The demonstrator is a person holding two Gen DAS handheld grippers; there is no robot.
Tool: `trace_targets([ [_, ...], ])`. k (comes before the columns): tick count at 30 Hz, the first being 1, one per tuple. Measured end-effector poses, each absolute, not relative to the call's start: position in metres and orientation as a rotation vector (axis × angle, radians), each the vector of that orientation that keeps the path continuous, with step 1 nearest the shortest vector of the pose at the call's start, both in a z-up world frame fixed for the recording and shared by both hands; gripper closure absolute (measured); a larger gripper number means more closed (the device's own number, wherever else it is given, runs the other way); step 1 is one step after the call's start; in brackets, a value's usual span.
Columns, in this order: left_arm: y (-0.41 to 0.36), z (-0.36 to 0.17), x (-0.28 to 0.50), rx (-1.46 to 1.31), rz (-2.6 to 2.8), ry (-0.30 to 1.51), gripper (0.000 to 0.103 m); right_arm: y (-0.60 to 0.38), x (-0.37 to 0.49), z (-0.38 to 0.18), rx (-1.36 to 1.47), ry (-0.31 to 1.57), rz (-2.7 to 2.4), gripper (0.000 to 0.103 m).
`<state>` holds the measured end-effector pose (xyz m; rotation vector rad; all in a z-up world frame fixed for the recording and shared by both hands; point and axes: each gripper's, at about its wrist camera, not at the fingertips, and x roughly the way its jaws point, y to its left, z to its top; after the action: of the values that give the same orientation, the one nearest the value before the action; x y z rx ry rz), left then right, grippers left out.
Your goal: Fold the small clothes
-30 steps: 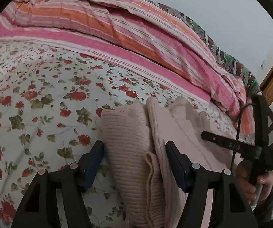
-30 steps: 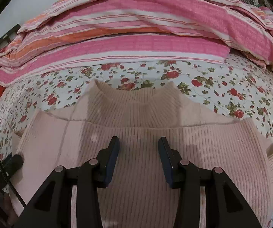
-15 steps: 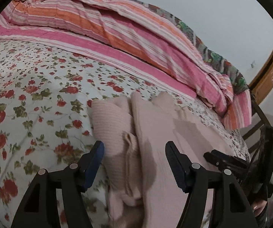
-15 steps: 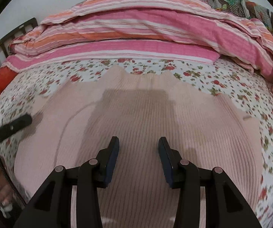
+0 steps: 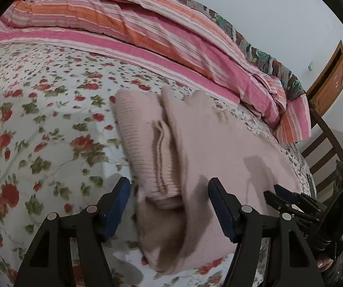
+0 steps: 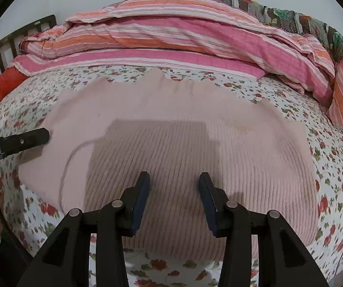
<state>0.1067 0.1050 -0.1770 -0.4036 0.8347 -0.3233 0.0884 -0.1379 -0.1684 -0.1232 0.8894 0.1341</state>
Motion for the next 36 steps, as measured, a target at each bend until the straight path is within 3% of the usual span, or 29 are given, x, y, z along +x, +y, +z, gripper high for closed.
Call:
trace_targets([
  [19,0.09,-0.19,0.134,-0.393,-0.308,0.792,0.037,-0.137,0.081,-0.189,-0.127,0.784,0.15,0.056],
  [27,0.091,-0.188,0.116,-0.431,-0.317,0.817,0.038,-0.147,0.077,-0.17,-0.125,0.808,0.242,0.056],
  [32,0.1,-0.185,0.121,-0.529,-0.272,0.826,0.073,-0.17,0.079,-0.132,-0.218,0.666,0.21,0.054],
  [36,0.093,-0.166,0.123,-0.523,-0.237,0.808,0.078,-0.226,0.088,-0.121,-0.063,0.641,0.161,0.051],
])
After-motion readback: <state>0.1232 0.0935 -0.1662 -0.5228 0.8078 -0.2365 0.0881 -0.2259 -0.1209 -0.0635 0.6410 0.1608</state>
